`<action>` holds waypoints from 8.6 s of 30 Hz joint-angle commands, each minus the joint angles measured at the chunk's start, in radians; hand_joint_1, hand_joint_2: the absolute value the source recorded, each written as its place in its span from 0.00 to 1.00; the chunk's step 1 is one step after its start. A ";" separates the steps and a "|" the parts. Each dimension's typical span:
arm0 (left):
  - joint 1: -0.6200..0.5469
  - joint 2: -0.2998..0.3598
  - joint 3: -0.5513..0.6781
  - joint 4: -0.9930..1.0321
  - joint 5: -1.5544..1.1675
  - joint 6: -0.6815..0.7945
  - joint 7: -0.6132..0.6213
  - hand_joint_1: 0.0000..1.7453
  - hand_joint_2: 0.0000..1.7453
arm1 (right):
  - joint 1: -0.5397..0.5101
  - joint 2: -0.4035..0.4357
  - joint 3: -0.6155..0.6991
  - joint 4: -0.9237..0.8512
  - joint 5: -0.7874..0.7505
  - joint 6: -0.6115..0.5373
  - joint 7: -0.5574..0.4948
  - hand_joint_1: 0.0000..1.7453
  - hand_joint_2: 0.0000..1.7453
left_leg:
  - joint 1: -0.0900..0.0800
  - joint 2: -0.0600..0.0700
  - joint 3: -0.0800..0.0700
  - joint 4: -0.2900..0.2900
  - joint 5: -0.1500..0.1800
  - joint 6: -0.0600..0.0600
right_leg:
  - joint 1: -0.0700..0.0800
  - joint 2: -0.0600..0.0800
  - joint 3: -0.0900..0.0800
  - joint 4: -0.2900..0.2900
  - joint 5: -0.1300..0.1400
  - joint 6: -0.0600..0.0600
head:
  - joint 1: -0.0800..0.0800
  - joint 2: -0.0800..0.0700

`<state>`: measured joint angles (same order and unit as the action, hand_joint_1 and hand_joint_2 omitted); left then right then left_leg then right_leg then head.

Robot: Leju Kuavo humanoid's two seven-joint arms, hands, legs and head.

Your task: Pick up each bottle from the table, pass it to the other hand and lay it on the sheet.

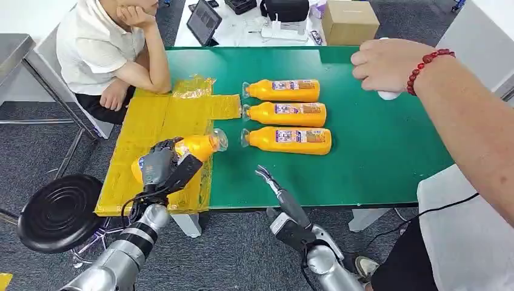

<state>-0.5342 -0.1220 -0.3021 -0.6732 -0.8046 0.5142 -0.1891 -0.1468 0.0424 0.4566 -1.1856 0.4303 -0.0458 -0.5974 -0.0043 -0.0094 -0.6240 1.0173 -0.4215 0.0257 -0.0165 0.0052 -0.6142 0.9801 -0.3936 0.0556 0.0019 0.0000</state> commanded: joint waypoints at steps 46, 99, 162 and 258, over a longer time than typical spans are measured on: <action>-0.075 0.010 0.085 0.150 0.059 -0.292 -0.151 0.00 1.00 | -0.037 0.045 -0.063 0.133 -0.055 -0.005 -0.032 0.00 0.00 | 0.001 0.002 0.014 -0.002 -0.001 -0.002 | 0.001 0.001 0.013 -0.001 -0.001 -0.003 | 0.000 0.000; 0.450 -0.053 -0.024 -0.724 0.617 0.046 -0.288 0.00 1.00 | -0.328 -0.138 -0.095 0.527 0.637 -0.518 0.266 0.00 1.00 | 0.000 0.004 0.006 -0.001 -0.004 0.001 | 0.000 0.003 0.006 -0.001 -0.001 -0.002 | 0.000 0.000; 0.396 -0.035 -0.129 -0.620 0.976 -0.242 -0.145 0.00 1.00 | -0.396 -0.049 -0.138 0.556 0.073 0.225 0.131 1.00 1.00 | 0.001 0.003 0.018 -0.002 -0.004 0.000 | 0.002 0.000 0.016 -0.004 -0.001 -0.002 | 0.001 0.000; 0.177 0.019 -0.006 -0.327 0.086 -0.034 -0.038 1.00 1.00 | -0.123 -0.082 0.121 0.076 0.101 0.071 -0.025 0.00 0.00 | 0.001 -0.001 0.004 0.000 -0.004 0.001 | 0.001 -0.002 0.004 -0.001 -0.003 -0.002 | 0.000 0.000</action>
<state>-0.2131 -0.1259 -0.2789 -1.2093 -0.4100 0.3687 -0.3190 -0.2649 -0.0511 0.6081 -1.1280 0.5493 -0.0012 -0.5840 -0.0046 -0.0086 -0.6236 1.0173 -0.4243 0.0282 -0.0168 0.0057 -0.6144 0.9795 -0.3946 0.0553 0.0023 0.0000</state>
